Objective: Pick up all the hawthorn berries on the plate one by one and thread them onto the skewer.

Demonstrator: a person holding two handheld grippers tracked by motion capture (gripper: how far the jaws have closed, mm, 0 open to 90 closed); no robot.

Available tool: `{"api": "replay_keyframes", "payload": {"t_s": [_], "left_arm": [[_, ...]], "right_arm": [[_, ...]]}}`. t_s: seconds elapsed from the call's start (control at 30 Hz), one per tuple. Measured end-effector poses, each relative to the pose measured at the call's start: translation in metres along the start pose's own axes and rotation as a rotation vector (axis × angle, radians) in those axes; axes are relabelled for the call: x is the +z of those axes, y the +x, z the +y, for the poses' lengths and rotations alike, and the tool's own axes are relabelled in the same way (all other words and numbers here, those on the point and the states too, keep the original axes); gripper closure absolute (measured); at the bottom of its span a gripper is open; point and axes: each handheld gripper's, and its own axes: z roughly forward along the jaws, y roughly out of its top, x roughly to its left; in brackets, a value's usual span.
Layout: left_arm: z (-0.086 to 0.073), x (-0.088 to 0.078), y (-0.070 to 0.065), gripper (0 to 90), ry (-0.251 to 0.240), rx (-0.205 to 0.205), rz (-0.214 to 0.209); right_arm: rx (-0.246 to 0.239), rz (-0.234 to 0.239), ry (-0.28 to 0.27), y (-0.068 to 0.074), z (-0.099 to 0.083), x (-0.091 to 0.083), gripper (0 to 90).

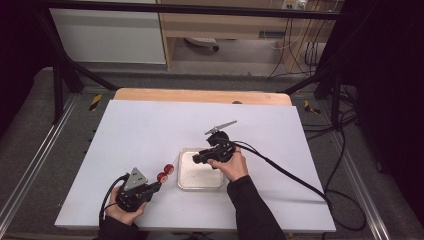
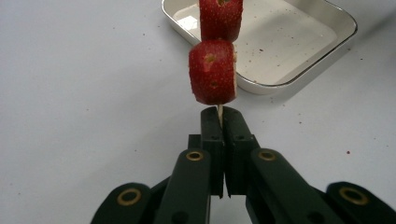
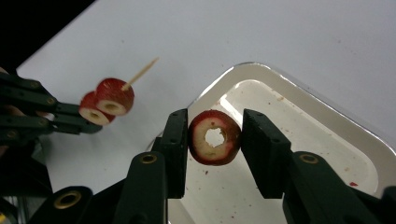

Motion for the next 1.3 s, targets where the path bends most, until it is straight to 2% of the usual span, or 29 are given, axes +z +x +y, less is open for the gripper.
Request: {"api": "replay_keyframes", "payload": {"t_s": [0.1,0.37,0.73,1.13,1.3], "left_arm": [[0.0,0.001,-0.002,88.0,0.0,-0.001,-0.006],[0.0,0.001,-0.008,88.0,-0.007,-0.008,-0.005],[0.0,0.003,-0.017,88.0,-0.026,-0.019,-0.01],[0.002,0.004,-0.028,88.0,-0.079,-0.088,-0.007],[0.006,0.007,-0.033,87.9,-0.095,-0.116,0.003]], "right_arm": [[0.019,0.01,-0.069,0.001,-0.008,-0.004,62.6],[0.114,0.055,-0.225,-0.001,-0.025,-0.007,62.6],[0.245,0.12,-0.489,0.004,-0.04,-0.002,62.6],[0.347,0.143,-0.717,0.008,-0.047,0.012,62.7],[0.391,0.16,-0.791,0.007,-0.049,0.018,62.7]]}}
